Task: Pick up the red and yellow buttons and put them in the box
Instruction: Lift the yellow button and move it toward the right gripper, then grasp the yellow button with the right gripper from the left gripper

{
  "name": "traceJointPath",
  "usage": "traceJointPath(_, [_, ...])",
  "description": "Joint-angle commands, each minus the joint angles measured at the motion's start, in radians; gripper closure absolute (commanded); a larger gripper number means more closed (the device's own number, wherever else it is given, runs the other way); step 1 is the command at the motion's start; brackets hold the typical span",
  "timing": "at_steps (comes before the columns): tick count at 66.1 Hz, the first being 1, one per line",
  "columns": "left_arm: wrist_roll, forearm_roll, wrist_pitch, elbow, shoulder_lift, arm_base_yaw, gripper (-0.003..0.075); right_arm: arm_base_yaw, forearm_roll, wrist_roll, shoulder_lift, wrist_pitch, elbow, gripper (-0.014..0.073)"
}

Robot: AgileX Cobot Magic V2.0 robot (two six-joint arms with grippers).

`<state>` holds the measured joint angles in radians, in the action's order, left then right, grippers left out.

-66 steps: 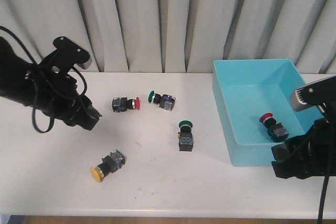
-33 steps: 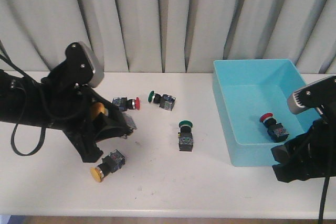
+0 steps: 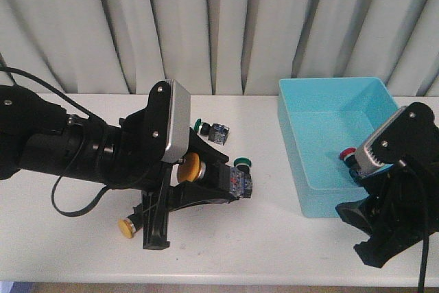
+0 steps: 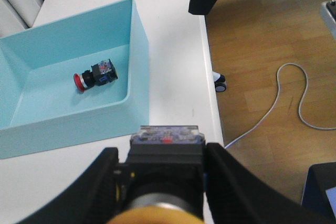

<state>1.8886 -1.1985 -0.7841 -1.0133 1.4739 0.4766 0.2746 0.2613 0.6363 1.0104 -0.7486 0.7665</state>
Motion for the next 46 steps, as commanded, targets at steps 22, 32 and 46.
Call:
traceJointPath(22, [0.032, -0.09, -0.026, -0.027, -0.032, 0.044, 0.0538, -0.001, 0.452, 0.652, 0.184, -0.144, 0.165, 0.0111])
traceJointPath(32, [0.032, -0.09, -0.026, -0.027, -0.032, 0.044, 0.0538, 0.0, 0.539, 0.847, 0.22, -0.152, 0.166, 0.0111])
traceJointPath(46, [0.032, -0.147, -0.026, -0.027, -0.032, 0.044, 0.0538, 0.128, 0.541, 0.93, 0.224, -0.034, 0.166, 0.0122])
